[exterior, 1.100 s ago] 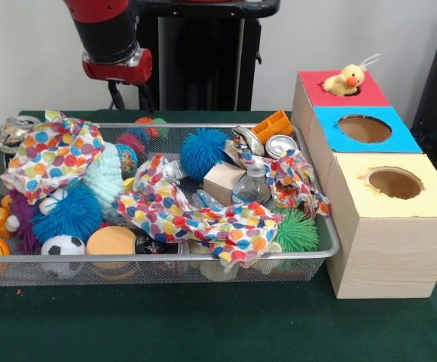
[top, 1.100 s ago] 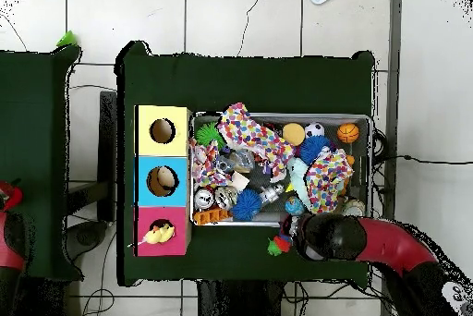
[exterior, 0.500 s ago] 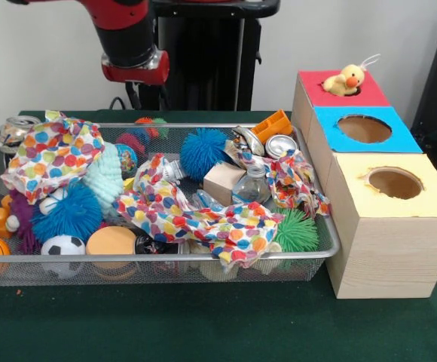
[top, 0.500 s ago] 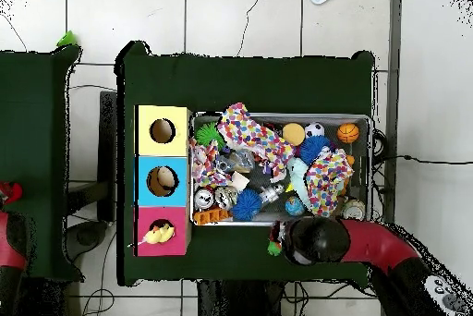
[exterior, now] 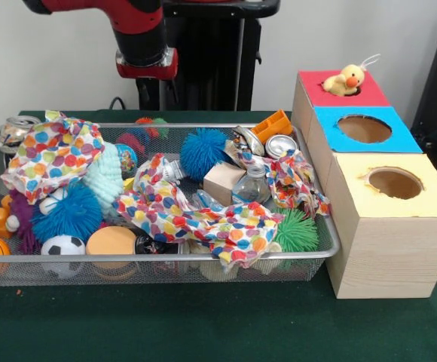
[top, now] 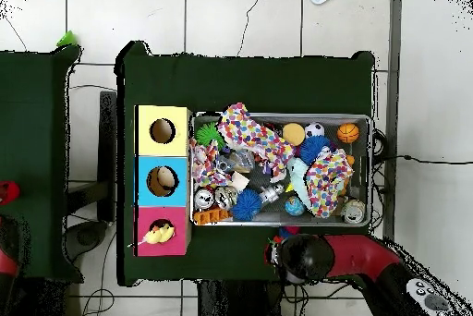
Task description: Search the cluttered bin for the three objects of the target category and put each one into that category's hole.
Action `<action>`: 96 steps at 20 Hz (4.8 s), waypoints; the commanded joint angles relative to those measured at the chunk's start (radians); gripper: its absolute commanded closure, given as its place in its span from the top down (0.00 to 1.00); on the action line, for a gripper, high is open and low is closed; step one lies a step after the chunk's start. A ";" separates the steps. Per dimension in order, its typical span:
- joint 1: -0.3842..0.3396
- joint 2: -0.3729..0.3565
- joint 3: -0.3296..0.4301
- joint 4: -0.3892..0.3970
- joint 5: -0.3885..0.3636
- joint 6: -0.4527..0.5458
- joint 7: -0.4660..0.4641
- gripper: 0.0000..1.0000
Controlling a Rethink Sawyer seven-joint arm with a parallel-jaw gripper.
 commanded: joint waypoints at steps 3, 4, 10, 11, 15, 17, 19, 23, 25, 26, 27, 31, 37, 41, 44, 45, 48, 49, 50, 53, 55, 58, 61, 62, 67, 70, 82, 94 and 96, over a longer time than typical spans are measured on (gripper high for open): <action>-0.007 0.031 -0.020 -0.045 -0.114 0.018 -0.107 1.00; -0.007 0.028 -0.023 -0.047 -0.120 0.012 -0.099 1.00; 0.025 0.022 -0.045 -0.079 -0.198 -0.115 -0.008 1.00; 0.029 0.023 -0.048 -0.083 -0.210 -0.133 0.007 1.00; 0.034 0.024 -0.064 -0.085 -0.221 -0.179 0.047 1.00; 0.030 0.035 -0.071 -0.083 -0.217 -0.200 0.059 1.00; 0.021 0.050 -0.082 -0.080 -0.202 -0.244 0.086 1.00; 0.020 0.077 -0.105 -0.083 -0.182 -0.305 0.108 1.00; 0.013 0.086 -0.109 -0.082 -0.167 -0.323 0.106 1.00; 0.009 0.091 -0.111 -0.081 -0.161 -0.331 0.103 1.00; -0.002 0.105 -0.111 -0.083 -0.156 -0.342 0.100 1.00; -0.015 0.136 -0.119 -0.089 -0.147 -0.384 0.097 1.00; -0.010 0.171 -0.136 -0.117 -0.163 -0.401 0.080 1.00; 0.016 0.213 -0.174 -0.162 -0.201 -0.433 0.087 1.00; 0.022 0.215 -0.187 -0.172 -0.204 -0.444 0.086 1.00; 0.024 0.212 -0.190 -0.172 -0.206 -0.450 0.085 1.00; 0.053 0.210 -0.227 -0.190 -0.216 -0.521 0.115 1.00; 0.069 0.212 -0.246 -0.197 -0.221 -0.559 0.126 1.00; 0.085 0.214 -0.266 -0.205 -0.226 -0.598 0.138 1.00; 0.108 0.209 -0.292 -0.214 -0.224 -0.635 0.124 1.00; 0.109 0.203 -0.295 -0.215 -0.219 -0.641 0.106 1.00; 0.108 0.194 -0.296 -0.209 -0.209 -0.643 0.089 1.00; 0.092 0.186 -0.285 -0.198 -0.192 -0.635 0.080 1.00; 0.090 0.187 -0.284 -0.196 -0.189 -0.638 0.080 1.00; 0.074 0.174 -0.266 -0.183 -0.183 -0.622 0.069 1.00; 0.023 0.154 -0.212 -0.152 -0.166 -0.558 0.036 1.00; -0.205 0.127 0.018 0.025 0.079 -0.196 -0.063 1.00; -0.278 0.136 0.095 0.090 0.142 -0.183 -0.034 1.00; -0.284 0.150 0.101 0.082 0.114 -0.304 0.010 1.00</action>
